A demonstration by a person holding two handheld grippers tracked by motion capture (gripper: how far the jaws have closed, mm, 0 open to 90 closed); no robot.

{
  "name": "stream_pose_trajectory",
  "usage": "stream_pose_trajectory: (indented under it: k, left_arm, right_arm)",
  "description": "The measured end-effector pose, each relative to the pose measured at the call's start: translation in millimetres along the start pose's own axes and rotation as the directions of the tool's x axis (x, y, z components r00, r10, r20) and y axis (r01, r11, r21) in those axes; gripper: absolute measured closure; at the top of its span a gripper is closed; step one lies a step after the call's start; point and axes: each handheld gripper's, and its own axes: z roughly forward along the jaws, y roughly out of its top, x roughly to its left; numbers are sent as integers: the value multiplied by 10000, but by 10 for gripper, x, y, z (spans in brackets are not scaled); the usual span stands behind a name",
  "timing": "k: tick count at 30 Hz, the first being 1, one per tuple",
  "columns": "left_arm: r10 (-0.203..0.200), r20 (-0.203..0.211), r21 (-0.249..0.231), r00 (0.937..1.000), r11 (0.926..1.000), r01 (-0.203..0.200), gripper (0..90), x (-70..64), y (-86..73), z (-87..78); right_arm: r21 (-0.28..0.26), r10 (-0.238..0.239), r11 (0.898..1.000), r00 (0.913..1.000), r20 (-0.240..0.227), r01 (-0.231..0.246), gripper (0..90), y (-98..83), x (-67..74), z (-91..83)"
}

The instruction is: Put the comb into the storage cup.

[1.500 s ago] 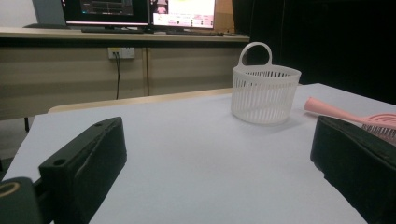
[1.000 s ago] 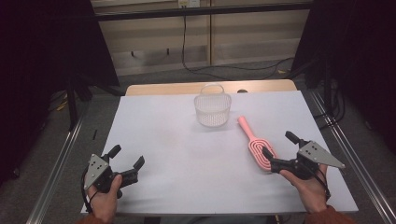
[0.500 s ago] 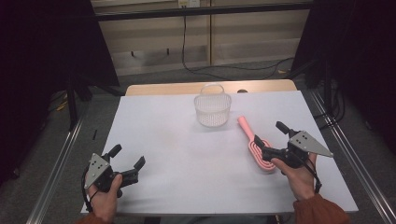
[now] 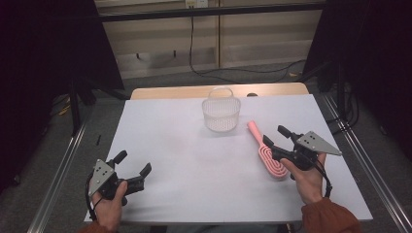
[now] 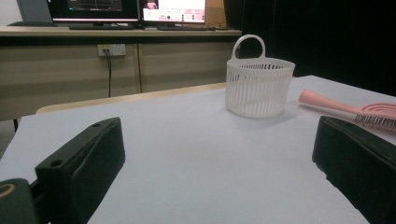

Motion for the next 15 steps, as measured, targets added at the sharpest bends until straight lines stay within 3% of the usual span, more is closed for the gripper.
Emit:
stream_pose_trajectory:
  k: [2,4,8,9,15]
  left_arm:
    - [7,-7,-2,10000,10000,-7,25,-4,2,1]
    - [-181,159,50,9997,9998,180,25,0,-6,5]
    - [-211,109,51,9997,9998,210,25,11,-10,9]
    - [-178,107,69,9998,9998,177,25,11,-11,9]
    - [-152,-18,29,9999,9999,152,25,2,-8,3]
  right_arm:
    - [609,78,9981,9995,-310,-59,498,10,-31,4]
    - [726,174,9973,9985,-523,-135,596,16,-41,1]
    - [970,182,9952,9966,-798,-104,697,45,-43,-1]
    - [1146,235,9933,9951,-958,-124,779,63,-43,8]
    - [1593,694,9862,9860,-1515,-450,900,160,-43,54]
